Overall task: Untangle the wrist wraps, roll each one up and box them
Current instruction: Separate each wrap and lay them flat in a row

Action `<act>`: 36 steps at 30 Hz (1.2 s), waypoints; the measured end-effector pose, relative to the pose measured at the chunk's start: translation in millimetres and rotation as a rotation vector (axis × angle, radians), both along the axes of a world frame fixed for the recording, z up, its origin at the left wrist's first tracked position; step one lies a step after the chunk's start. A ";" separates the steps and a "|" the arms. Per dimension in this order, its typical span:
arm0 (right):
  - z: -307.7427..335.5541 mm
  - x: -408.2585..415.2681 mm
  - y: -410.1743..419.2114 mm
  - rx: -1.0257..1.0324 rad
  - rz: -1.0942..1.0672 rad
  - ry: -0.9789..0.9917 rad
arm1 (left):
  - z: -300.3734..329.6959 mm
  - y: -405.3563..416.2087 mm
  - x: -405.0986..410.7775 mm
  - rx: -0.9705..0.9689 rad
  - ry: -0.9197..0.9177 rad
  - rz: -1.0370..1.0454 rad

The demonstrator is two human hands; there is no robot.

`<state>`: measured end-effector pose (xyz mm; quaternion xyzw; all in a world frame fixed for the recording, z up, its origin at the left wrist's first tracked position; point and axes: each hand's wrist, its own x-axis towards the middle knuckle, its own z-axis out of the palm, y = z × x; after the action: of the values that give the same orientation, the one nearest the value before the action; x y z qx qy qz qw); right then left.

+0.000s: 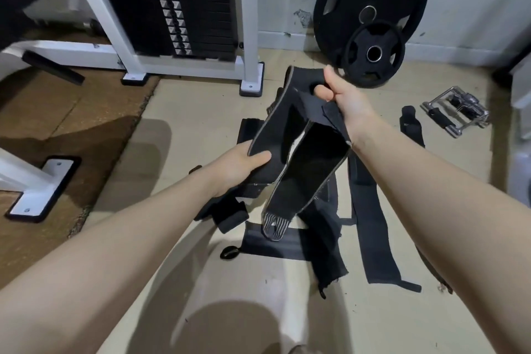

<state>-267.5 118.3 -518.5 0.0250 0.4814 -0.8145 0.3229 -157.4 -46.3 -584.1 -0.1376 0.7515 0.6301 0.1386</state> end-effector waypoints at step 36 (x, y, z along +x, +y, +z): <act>-58.3 7.8 -13.6 0.404 0.223 0.341 | -15.5 -9.8 -36.1 -0.665 0.671 -0.142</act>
<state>-259.7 104.7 -576.7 -0.1016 0.6811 -0.6539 0.3135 -193.6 -56.1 -599.5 0.0886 0.9231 0.3542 -0.1205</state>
